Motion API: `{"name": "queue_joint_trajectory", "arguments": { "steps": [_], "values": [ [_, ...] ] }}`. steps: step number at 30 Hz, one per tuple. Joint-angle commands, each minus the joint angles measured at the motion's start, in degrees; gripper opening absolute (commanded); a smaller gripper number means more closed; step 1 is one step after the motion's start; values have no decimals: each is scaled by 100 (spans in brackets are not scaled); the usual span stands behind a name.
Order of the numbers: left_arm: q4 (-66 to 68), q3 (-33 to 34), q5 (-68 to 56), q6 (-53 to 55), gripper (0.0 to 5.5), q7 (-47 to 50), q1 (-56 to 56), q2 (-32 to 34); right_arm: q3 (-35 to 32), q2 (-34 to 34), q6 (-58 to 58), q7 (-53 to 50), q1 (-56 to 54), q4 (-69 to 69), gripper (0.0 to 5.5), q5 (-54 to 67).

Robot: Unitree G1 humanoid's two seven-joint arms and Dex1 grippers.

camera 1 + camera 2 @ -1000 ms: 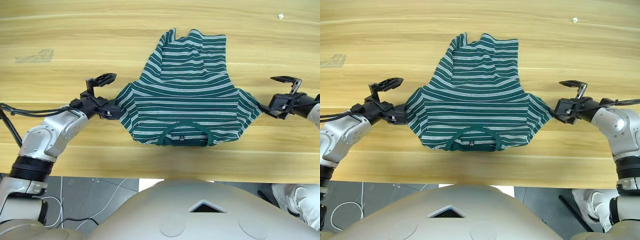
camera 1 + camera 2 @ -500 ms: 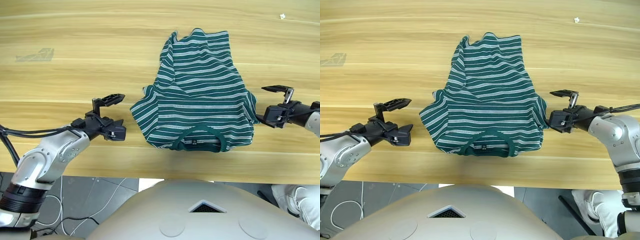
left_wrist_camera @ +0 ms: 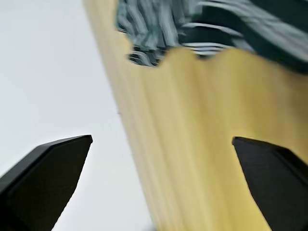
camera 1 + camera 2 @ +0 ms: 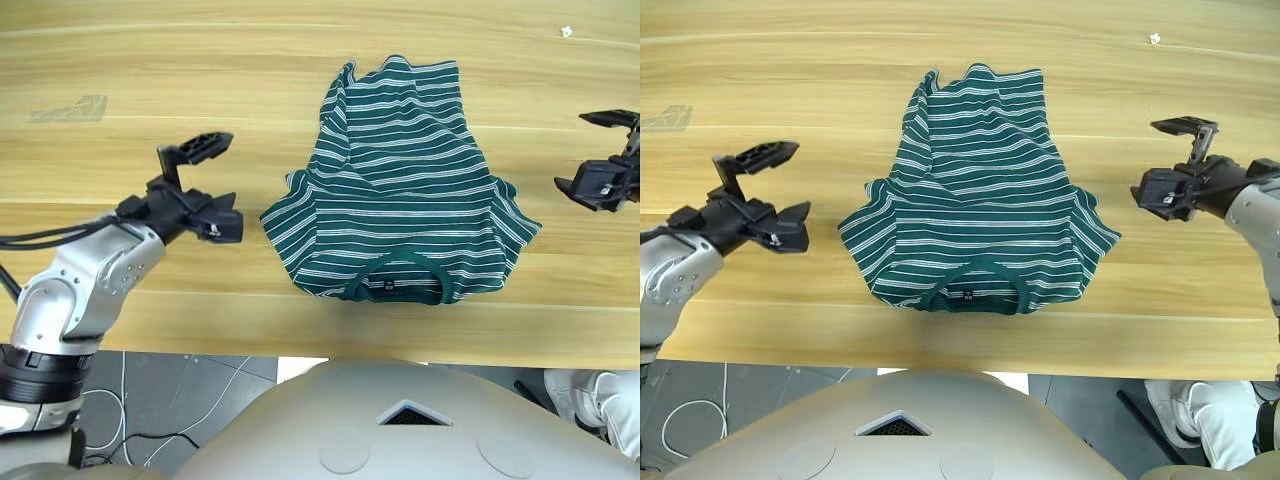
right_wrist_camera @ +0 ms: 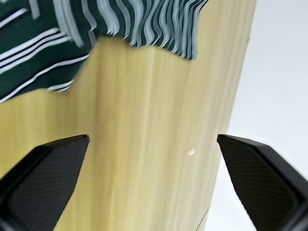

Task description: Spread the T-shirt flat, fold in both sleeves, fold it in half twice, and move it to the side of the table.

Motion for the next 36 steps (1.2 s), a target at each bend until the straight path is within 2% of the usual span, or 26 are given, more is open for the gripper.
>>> {"name": "queue_joint_trajectory", "arguments": {
  "steps": [1, 4, 9, 14, 22, 32, 36],
  "values": [
    [794, -556, -59, -103, 540, 200, -1026, -785, 418, 810, -126, -273, -888, 319, 492, -109],
    [1825, -996, -1, -173, 540, 483, -2083, -1555, 830, 1533, -229, -484, -1794, 1325, 492, -294],
    [4849, -1731, 179, -272, 540, 1330, -4111, -3047, 1567, 2974, -468, -1814, -3836, 4577, 492, -1033],
    [6974, -2286, 435, -531, 540, 2122, -4881, -3686, 1989, 3750, -274, -2713, -4493, 6218, 492, -1411],
    [8137, -2649, 461, -823, 540, 2667, -4948, -3820, 2472, 4139, 96, -2972, -4326, 6956, 492, -1732],
    [8227, -2525, 153, -1044, 540, 2754, -4551, -3032, 2514, 3740, 324, -3124, -3973, 7068, 492, -1619],
    [8168, -2560, 31, -1115, 540, 2644, -4318, -3001, 2456, 3693, 282, -3142, -3884, 7050, 492, -1525]
  ]
}}
